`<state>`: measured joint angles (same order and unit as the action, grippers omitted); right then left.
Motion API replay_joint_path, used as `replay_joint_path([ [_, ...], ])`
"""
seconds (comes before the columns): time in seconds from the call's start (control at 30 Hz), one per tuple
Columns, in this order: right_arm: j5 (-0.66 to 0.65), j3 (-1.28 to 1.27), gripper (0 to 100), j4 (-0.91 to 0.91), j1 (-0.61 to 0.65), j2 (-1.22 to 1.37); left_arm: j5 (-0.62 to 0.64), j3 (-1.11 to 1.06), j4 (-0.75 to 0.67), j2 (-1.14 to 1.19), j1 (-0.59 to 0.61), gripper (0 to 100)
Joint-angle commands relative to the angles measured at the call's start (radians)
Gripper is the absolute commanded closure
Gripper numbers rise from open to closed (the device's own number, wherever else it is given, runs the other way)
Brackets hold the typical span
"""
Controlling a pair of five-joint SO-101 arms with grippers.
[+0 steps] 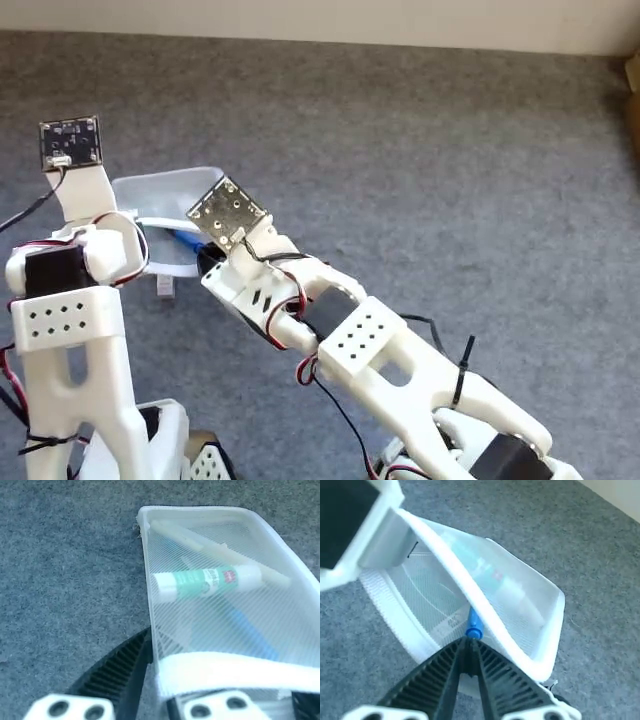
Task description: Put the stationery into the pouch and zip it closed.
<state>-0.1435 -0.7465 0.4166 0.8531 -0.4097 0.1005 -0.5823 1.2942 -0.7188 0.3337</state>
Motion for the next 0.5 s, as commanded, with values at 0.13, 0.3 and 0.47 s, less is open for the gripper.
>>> replay_joint_path([
  [0.13, 0.008, -0.039, 99.4, 0.027, 0.005, -0.245, -0.006, 0.022, -0.012, -0.002, 0.015, 99],
  [0.3, 0.008, -0.147, 99.4, 0.022, 0.004, -0.503, -0.003, 0.024, -0.017, -0.002, 0.016, 99],
  [0.47, 0.008, -0.309, 99.4, -0.151, 0.008, -0.651, 0.0, 0.027, -0.018, -0.002, 0.07, 99],
])
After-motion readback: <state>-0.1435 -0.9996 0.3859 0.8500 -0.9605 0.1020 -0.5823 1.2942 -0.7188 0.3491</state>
